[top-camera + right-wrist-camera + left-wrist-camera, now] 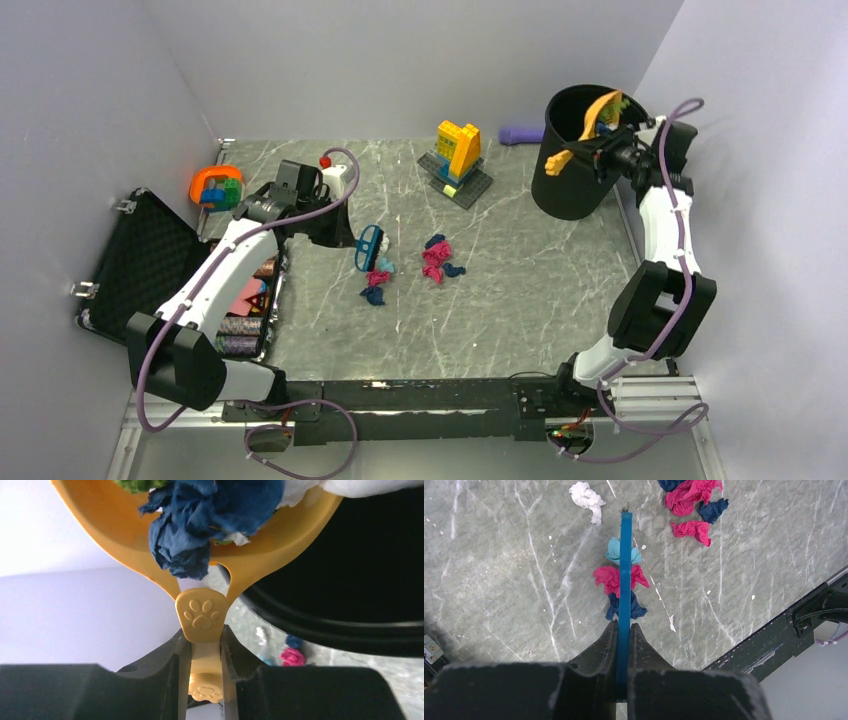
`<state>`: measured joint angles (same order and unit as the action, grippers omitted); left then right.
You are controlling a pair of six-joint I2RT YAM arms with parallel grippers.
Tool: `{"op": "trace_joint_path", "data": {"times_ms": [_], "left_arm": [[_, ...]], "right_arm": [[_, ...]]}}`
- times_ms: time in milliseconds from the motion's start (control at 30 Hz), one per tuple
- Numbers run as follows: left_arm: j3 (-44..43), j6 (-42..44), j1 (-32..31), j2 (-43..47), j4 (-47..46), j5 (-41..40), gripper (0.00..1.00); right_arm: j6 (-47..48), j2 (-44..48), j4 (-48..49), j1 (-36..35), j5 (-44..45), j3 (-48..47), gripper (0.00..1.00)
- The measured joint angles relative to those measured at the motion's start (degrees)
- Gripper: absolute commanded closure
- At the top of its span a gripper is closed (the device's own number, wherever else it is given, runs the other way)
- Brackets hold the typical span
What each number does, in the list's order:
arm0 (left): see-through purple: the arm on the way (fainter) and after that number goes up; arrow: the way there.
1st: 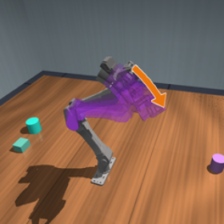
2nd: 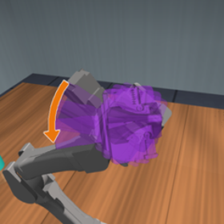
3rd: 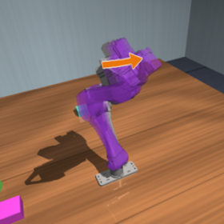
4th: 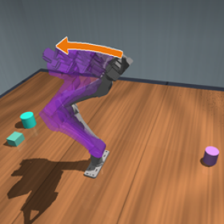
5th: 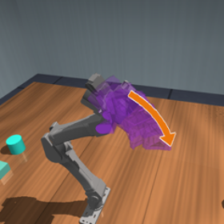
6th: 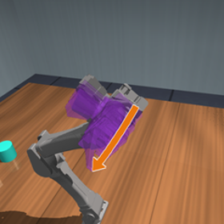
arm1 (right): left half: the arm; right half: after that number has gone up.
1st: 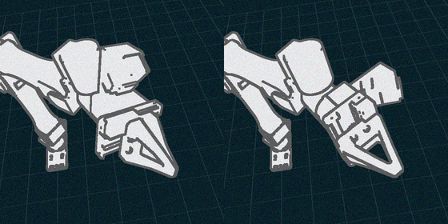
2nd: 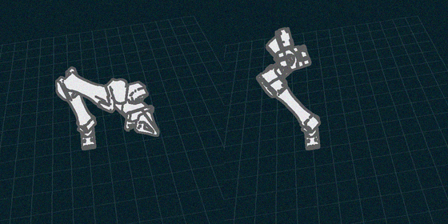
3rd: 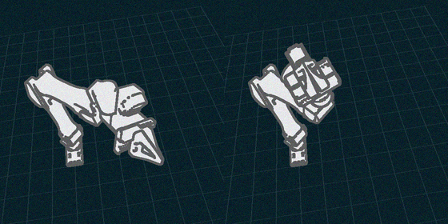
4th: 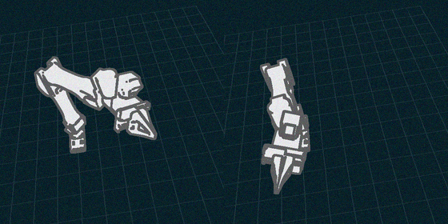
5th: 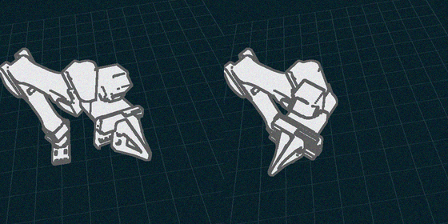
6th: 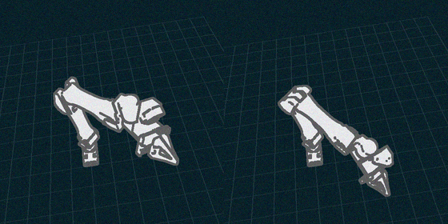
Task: Sweep away the paper scraps from the table
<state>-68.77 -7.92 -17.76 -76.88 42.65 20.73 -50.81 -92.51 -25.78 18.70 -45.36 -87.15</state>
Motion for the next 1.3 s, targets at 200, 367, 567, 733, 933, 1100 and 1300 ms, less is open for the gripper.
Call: {"op": "trace_joint_path", "data": {"times_ms": [200, 367, 567, 733, 933, 1100, 1300], "left_arm": [[0.2, 0.3, 0.0, 0.2, 0.0, 0.4, 1.00], [0.2, 0.3, 0.0, 0.2, 0.0, 0.4, 1.00], [0.2, 0.4, 0.0, 0.2, 0.0, -0.2, 1.00], [0.2, 0.7, 0.0, 0.2, 0.1, -3.1, 1.00], [0.2, 0.1, 0.0, 0.2, 0.1, -7.6, 1.00], [0.2, -0.4, 0.0, 0.7, 0.1, -10.6, 1.00], [-0.7, -1.9, 0.0, 1.6, 0.1, -15.0, 1.00]], "right_arm": [[-24.9, 2.6, 30.2, 4.6, -7.6, 16.7, 1.00], [-38.1, 2.6, 47.2, 5.4, -10.6, 18.7, 1.00], [-46.8, 2.6, 59.0, 5.4, -12.2, 18.8, 1.00], [-52.2, 2.7, 67.5, 5.4, -11.9, 23.0, 1.00], [-54.8, 4.2, 73.5, 5.5, -10.2, 33.5, 1.00], [-52.2, 5.0, 70.0, 5.4, -10.4, 33.7, 1.00], [-37.3, 5.1, 50.9, 3.2, -10.1, 21.2, 1.00]]}}
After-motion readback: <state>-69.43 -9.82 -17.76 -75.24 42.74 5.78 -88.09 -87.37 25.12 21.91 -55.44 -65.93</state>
